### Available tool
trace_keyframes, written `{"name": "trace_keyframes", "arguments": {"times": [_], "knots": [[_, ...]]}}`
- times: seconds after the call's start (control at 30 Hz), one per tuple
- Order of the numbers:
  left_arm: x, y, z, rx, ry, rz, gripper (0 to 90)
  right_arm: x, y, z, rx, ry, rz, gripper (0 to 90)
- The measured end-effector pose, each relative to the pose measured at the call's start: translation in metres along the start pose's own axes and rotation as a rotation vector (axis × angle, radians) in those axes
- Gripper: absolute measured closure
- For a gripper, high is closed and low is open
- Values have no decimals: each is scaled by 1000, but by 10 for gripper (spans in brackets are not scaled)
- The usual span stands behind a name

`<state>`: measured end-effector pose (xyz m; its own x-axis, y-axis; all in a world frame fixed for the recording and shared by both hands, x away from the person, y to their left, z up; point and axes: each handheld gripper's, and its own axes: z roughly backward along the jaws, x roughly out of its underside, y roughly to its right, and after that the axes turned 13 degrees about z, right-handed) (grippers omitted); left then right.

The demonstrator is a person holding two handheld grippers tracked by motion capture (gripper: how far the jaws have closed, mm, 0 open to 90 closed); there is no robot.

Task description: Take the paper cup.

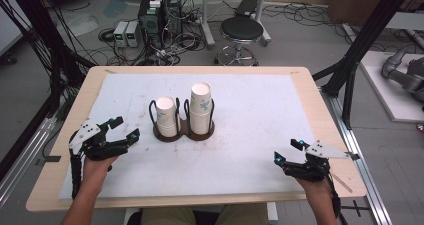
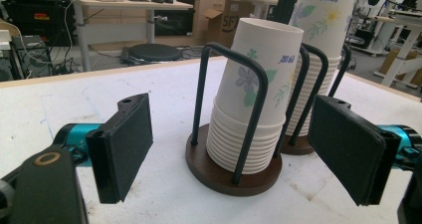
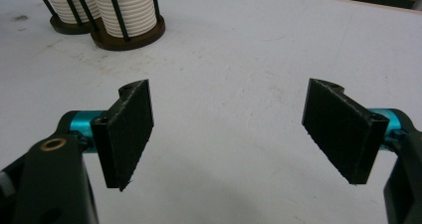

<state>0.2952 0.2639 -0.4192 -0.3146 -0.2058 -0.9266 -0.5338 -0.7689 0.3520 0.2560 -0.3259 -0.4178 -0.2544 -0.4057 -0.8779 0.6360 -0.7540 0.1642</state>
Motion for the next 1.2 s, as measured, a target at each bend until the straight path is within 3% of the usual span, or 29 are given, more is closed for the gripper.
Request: {"name": "trace_keyframes", "arguments": {"times": [0.3, 0.57, 0.83, 1.2], "knots": [[1, -2, -3, -4, -2, 9, 178, 1, 1, -5, -10, -3, -6, 209], [1, 7, 0, 31, -18, -7, 178, -2, -4, -2, -11, -2, 7, 209], [-3, 11, -5, 61, -35, 3, 177, -3, -7, -2, -12, -3, 18, 209], [-29, 18, -18, 83, -27, -4, 173, -3, -8, -6, -30, -5, 17, 209]]}}
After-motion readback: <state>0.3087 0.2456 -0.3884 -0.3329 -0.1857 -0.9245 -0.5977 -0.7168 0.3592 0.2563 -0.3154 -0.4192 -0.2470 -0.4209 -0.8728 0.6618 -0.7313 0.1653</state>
